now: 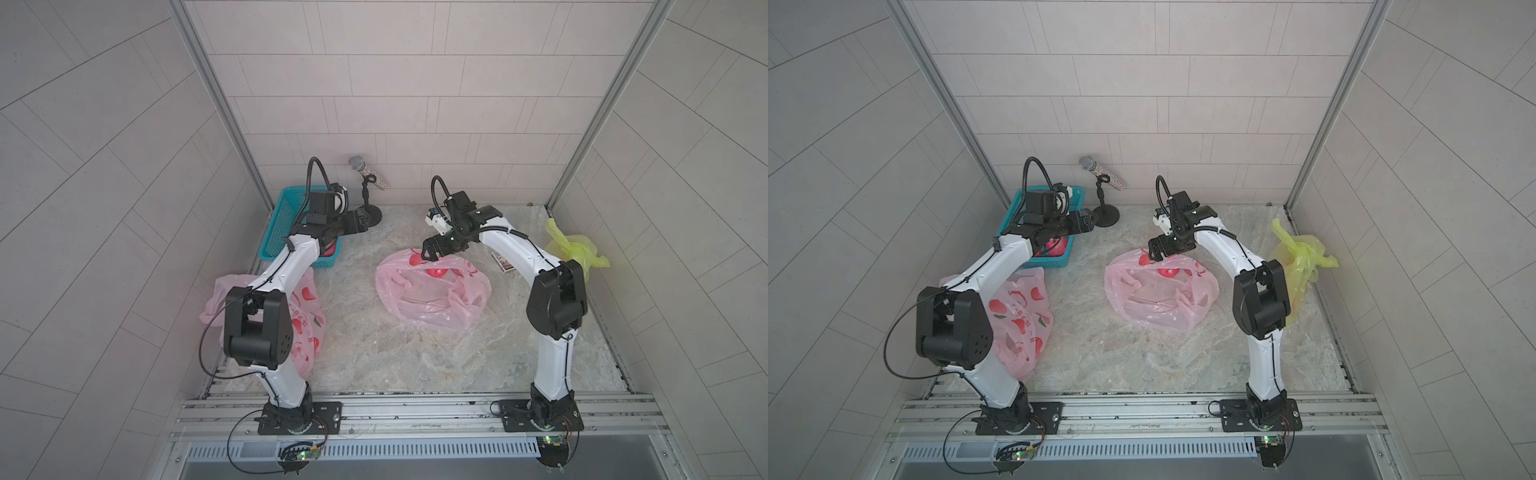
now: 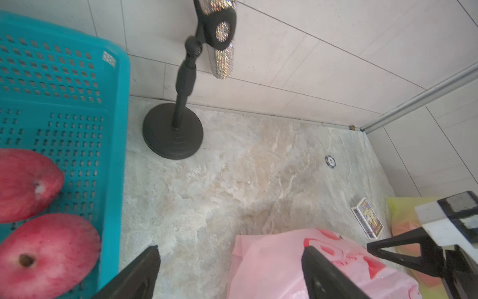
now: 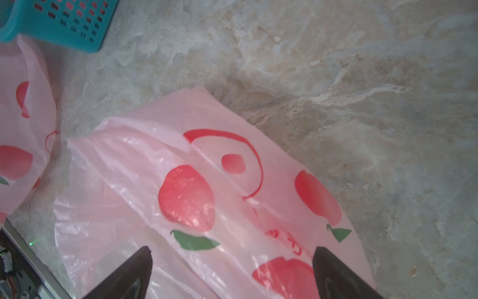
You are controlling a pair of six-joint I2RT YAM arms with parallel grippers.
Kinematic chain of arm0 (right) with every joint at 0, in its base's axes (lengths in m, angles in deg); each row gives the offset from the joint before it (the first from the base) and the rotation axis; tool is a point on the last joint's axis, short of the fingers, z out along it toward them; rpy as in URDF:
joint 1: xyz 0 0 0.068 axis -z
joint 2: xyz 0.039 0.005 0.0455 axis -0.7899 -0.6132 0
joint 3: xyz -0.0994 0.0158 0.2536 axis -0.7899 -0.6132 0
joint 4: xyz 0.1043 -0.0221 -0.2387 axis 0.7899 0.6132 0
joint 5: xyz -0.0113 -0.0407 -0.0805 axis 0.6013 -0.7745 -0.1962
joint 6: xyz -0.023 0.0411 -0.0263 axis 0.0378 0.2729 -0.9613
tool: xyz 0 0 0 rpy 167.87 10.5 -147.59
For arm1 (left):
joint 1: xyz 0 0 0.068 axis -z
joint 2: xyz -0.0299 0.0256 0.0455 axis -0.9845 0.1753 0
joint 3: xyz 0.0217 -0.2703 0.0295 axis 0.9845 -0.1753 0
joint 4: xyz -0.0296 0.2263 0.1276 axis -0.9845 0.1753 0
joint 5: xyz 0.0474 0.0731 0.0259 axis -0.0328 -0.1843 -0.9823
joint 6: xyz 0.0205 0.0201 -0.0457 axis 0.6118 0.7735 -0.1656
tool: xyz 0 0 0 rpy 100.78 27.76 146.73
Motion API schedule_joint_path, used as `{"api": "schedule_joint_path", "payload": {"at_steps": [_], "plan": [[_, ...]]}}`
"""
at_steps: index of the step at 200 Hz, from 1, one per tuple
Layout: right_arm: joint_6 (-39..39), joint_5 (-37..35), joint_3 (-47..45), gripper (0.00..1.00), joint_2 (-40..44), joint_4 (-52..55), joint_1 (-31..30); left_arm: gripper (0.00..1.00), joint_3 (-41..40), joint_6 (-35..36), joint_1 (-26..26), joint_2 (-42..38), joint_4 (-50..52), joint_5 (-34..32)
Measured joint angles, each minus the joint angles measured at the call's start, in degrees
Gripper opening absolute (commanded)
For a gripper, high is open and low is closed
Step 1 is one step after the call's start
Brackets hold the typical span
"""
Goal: Untie the knot of a plastic bag & take out the apple
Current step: Pick up the apple from the plastic bag.
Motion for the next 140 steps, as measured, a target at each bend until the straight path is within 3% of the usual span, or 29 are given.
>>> {"api": "schedule_joint_path", "payload": {"at_steps": [37, 105, 129, 140], "plan": [[-8.09, -5.25, -4.96, 0.98, 3.54, -4.7, -1.84, 0.9, -5.68, -0.66, 2.54, -6.54, -0.2, 1.4], [-15.98, -12.39, -3.89, 0.96, -1.31, -6.86, -2.71, 0.9, -9.94, -2.43, 9.81, -9.88, -1.05, 3.54], [-16.2, -13.94, -0.5, 0.82, -5.44, -6.97, -2.67, 0.9, -9.97, -2.6, 11.15, -9.79, -1.44, 3.76], [-15.5, -13.99, 1.64, 0.71, -7.56, -6.84, -2.36, 0.9, -9.97, -2.6, 11.78, -9.73, -1.49, 3.78]]}}
